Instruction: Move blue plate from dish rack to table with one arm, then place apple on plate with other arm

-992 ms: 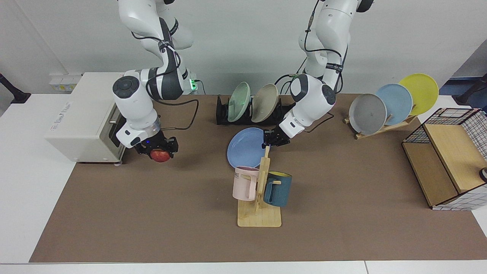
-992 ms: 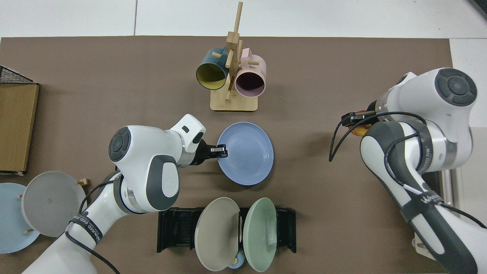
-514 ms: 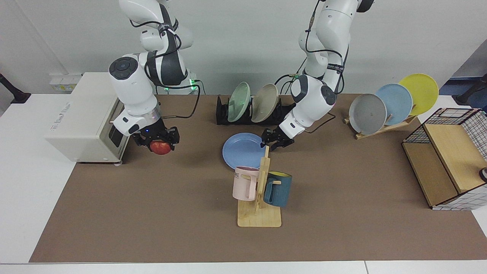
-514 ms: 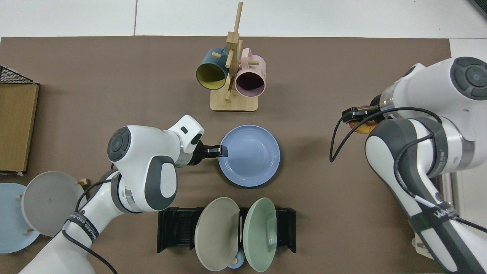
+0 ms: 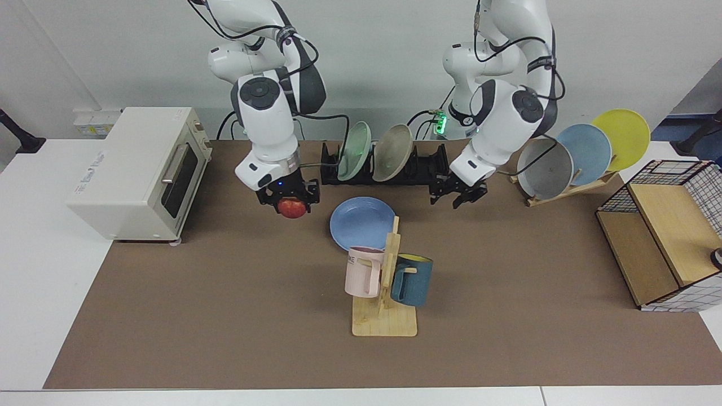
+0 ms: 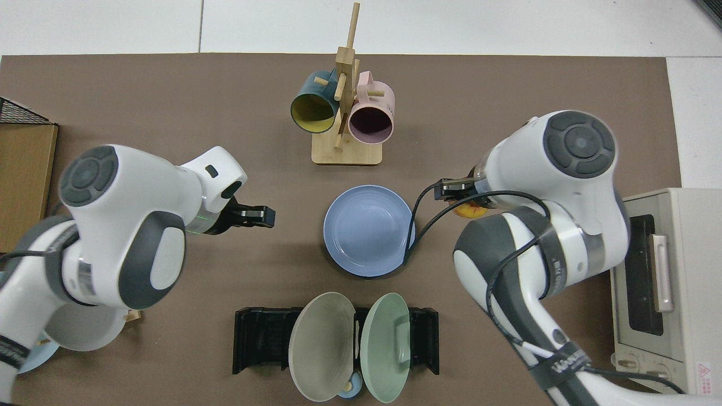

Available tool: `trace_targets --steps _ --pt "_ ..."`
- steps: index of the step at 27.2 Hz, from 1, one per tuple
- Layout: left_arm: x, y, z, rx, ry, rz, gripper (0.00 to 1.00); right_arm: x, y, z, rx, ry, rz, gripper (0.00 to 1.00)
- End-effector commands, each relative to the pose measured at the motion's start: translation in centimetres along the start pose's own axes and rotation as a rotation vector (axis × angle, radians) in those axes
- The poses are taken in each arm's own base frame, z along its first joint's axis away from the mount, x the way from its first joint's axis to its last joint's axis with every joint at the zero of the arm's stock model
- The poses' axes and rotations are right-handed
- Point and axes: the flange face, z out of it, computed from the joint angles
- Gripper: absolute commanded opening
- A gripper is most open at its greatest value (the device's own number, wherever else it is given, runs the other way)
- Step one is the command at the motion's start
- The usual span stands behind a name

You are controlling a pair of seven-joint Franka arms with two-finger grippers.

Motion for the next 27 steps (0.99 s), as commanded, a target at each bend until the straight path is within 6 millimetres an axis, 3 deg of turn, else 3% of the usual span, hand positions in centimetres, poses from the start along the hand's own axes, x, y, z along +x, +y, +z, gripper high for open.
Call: trace_targets --steps 1,7,11,13,15,16,26,27 --pt "-0.2 -0.4 -6.8 0.172 -0.078 0.042 0.68 -1.1 -4.8 2.2 -0.012 -0.02 0.031 0.0" --pt "-1.3 -1.1 -11.3 0.265 -0.095 0.062 0.68 -2.4 -9.9 5.9 -0.009 -0.018 0.081 0.0" --pt "-1.1 -0.8 -15.0 0.264 -0.055 0.089 0.82 -3.3 -12.5 8.7 -0.014 -0.023 0.096 0.0" --pt "-0.9 -1.7 -17.2 0.261 -0.031 0.079 0.82 -3.0 -12.8 9.6 -0.005 -0.01 0.103 0.0" --pt "-0.8 -1.9 -18.4 0.26 -0.016 0.082 0.93 -2.9 -12.9 10.5 -0.001 -0.013 0.109 0.0" --pt "-0.8 -2.0 -18.7 0.263 -0.012 0.084 0.99 -2.9 -13.0 10.9 -0.001 -0.014 0.107 0.0" --pt "-1.3 -2.8 -19.7 0.246 -0.018 0.064 1.0 -4.4 -15.4 14.8 -0.012 -0.026 0.096 0.0" --pt "-1.2 -2.9 -19.6 0.246 -0.02 0.063 1.0 -4.7 -15.7 14.9 -0.011 -0.029 0.092 0.07"
